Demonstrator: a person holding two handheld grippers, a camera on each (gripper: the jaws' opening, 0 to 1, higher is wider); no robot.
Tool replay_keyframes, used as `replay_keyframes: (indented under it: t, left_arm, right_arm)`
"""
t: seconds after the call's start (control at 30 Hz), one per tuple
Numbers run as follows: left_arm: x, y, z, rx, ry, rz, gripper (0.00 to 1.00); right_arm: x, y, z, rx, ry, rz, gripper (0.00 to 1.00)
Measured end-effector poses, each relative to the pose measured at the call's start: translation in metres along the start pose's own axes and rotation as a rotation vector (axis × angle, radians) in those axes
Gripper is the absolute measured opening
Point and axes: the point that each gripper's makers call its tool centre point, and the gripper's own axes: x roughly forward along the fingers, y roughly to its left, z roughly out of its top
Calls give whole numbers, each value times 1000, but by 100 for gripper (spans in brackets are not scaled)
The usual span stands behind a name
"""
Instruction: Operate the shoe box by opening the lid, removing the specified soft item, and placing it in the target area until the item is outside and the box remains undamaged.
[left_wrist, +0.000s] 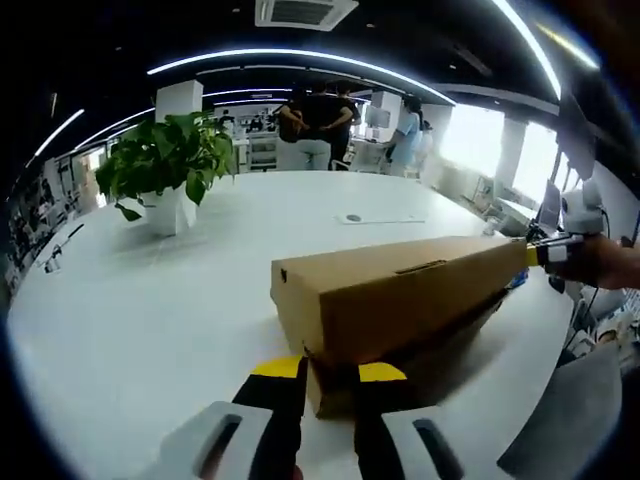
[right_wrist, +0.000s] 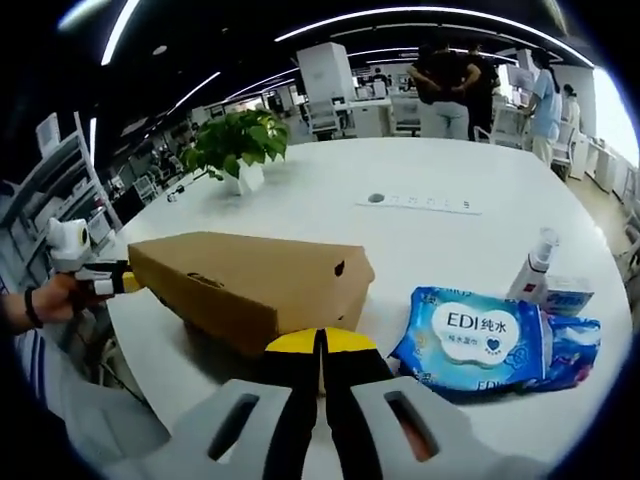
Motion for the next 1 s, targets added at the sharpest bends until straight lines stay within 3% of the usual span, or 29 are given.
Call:
replay_keyframes:
  t: [0.3,1.0]
  left_arm:
    - [1,0,-2,-7,-10,-8,18]
    - [8,-1,-14,-22,5,-31,17]
  right_arm:
    - [5,5,-30,31,57,6,0]
    - [9,7,-45,64,89,13,0]
